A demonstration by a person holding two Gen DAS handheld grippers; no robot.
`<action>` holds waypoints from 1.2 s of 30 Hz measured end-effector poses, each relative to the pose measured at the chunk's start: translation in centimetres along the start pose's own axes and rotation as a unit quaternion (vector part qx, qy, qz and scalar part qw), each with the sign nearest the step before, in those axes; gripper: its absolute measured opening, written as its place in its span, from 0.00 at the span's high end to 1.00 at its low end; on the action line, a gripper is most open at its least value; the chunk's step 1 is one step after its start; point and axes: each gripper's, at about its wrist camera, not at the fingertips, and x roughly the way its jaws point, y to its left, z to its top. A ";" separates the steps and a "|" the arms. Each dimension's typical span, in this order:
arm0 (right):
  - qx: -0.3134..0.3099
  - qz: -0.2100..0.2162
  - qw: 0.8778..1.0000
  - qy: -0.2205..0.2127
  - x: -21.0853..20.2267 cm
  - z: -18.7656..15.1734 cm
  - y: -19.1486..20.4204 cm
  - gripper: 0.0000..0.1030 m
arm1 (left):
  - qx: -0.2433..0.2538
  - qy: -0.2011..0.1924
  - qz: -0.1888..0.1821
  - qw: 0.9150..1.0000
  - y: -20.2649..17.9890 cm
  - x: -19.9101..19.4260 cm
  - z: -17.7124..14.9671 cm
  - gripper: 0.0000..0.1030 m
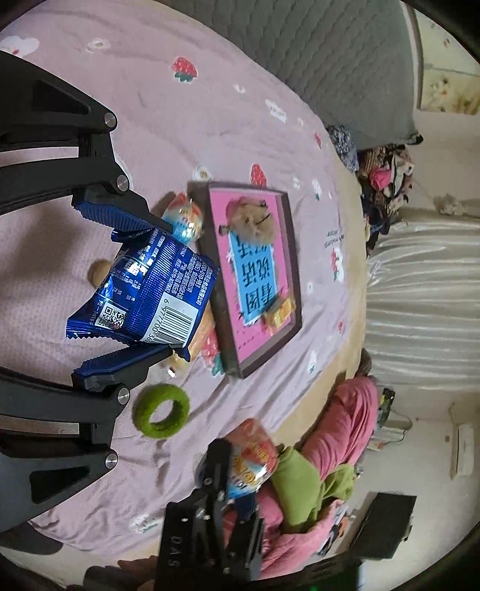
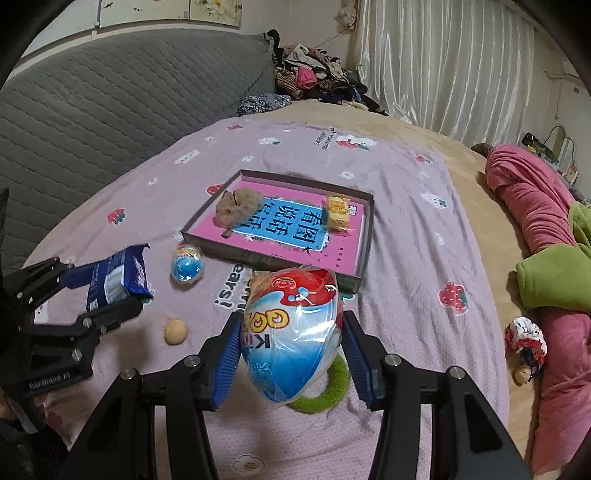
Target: Organize objects
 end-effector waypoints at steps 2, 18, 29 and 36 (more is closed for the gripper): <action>-0.001 -0.001 1.000 -0.004 -0.3 0.1 0.1 0.49 | -0.005 -0.006 0.006 1.000 0.6 -0.5 0.5 0.43; 0.027 0.032 0.998 -0.037 -1.7 3.3 -0.9 0.49 | -0.021 -0.040 0.046 0.998 2.6 -1.8 5.5 0.43; 0.006 0.019 0.999 -0.039 0.3 6.4 -1.4 0.49 | -0.029 -0.034 0.054 0.998 4.0 1.4 8.9 0.43; 0.013 0.027 0.998 -0.047 2.5 8.8 -2.3 0.49 | -0.034 -0.029 0.055 0.997 4.9 4.7 11.2 0.43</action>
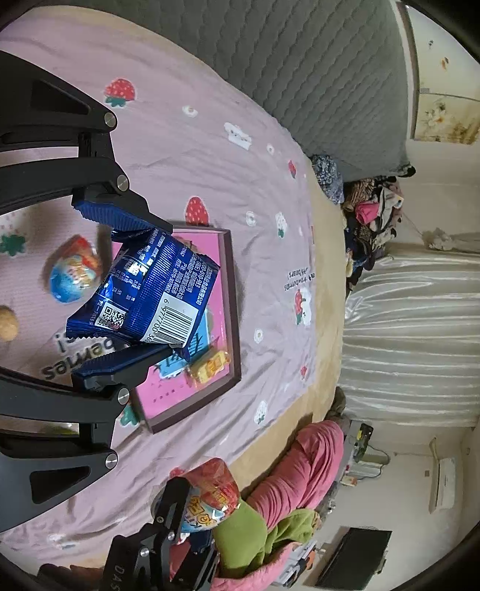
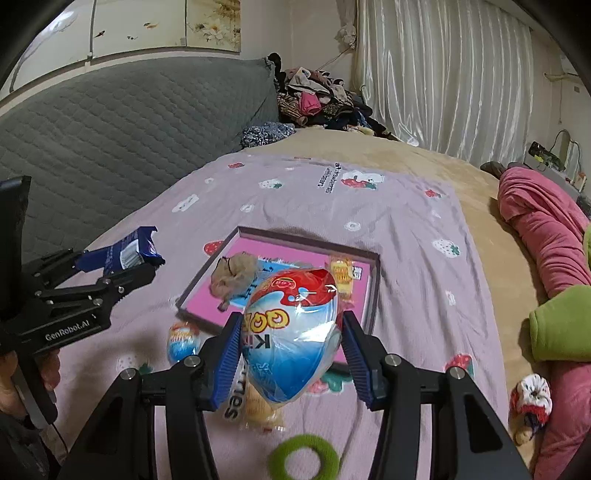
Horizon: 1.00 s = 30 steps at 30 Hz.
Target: Organize objects
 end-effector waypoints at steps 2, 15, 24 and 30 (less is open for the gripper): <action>0.002 0.000 1.000 -0.003 0.7 0.6 -0.3 0.49 | -0.001 0.003 0.001 1.000 0.0 1.0 0.5 0.43; 0.016 -0.013 1.000 -0.019 4.9 3.5 -2.2 0.49 | 0.012 0.007 -0.010 1.000 -0.6 6.9 2.8 0.43; 0.011 -0.050 0.998 -0.026 7.5 2.8 -3.7 0.49 | 0.014 0.021 -0.015 1.000 -0.7 11.3 2.6 0.43; 0.007 -0.040 0.999 0.001 11.4 0.8 -3.8 0.49 | -0.011 0.024 -0.034 0.999 -0.3 13.5 0.7 0.43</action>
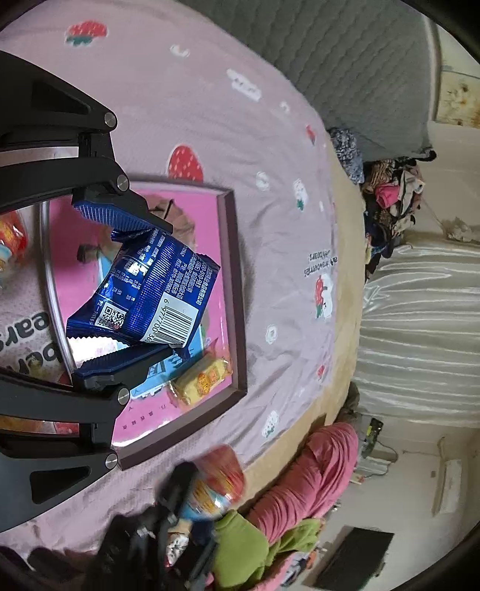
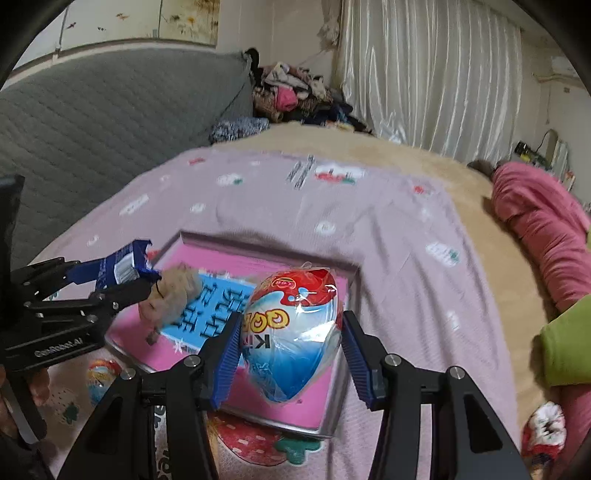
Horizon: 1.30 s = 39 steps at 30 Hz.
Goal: Organize objects
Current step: 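Lower the blue packet into the tray with left tool while right lowers the egg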
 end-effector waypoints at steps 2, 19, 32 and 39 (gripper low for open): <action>0.004 0.003 1.000 0.003 0.8 -0.5 0.0 0.49 | 0.000 0.006 0.011 1.000 0.0 1.0 -0.8 0.43; 0.003 -0.011 0.998 0.063 6.9 -3.0 -0.3 0.49 | 0.048 0.050 0.017 0.997 -2.5 5.8 -2.6 0.43; -0.003 -0.005 0.995 0.101 9.0 -4.1 -0.2 0.49 | 0.046 0.104 0.009 0.993 -2.4 8.3 -3.9 0.42; -0.004 -0.009 0.994 0.107 9.4 -4.3 -0.1 0.49 | 0.044 0.126 0.019 0.991 -2.1 9.3 -4.4 0.39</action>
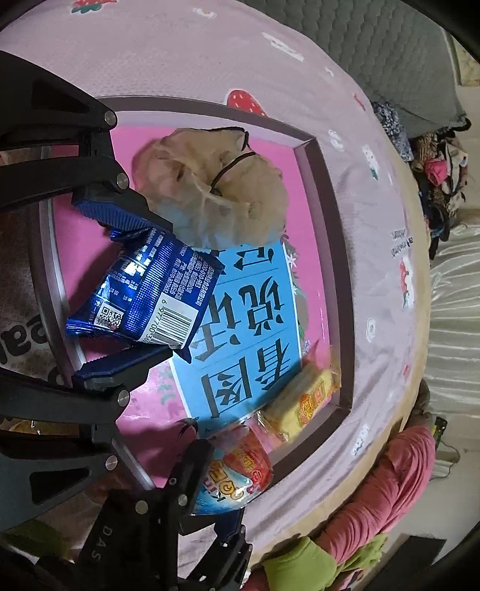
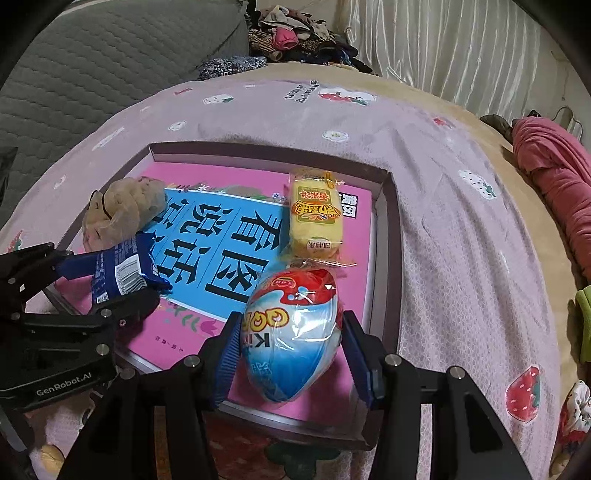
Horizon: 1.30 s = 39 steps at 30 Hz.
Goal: Organize objects
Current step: 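Lower the blue packet into the tray with left tool while right lowers the egg, then open both tools and withdraw them from the tray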
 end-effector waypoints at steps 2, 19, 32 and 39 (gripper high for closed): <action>-0.003 0.003 1.000 0.002 0.1 -0.1 0.1 0.49 | -0.001 0.003 0.000 1.000 0.1 0.0 -0.1 0.39; 0.000 0.002 1.000 -0.002 -0.4 -0.1 0.3 0.41 | -0.026 0.011 -0.016 0.999 1.4 -1.2 0.2 0.28; 0.018 -0.003 0.999 -0.049 -4.0 0.3 0.0 0.33 | -0.022 -0.025 -0.039 0.999 1.9 -5.7 0.5 0.21; 0.016 -0.007 0.996 -0.093 -7.2 0.6 0.6 0.27 | -0.040 -0.059 -0.030 0.997 3.4 -8.8 0.7 0.19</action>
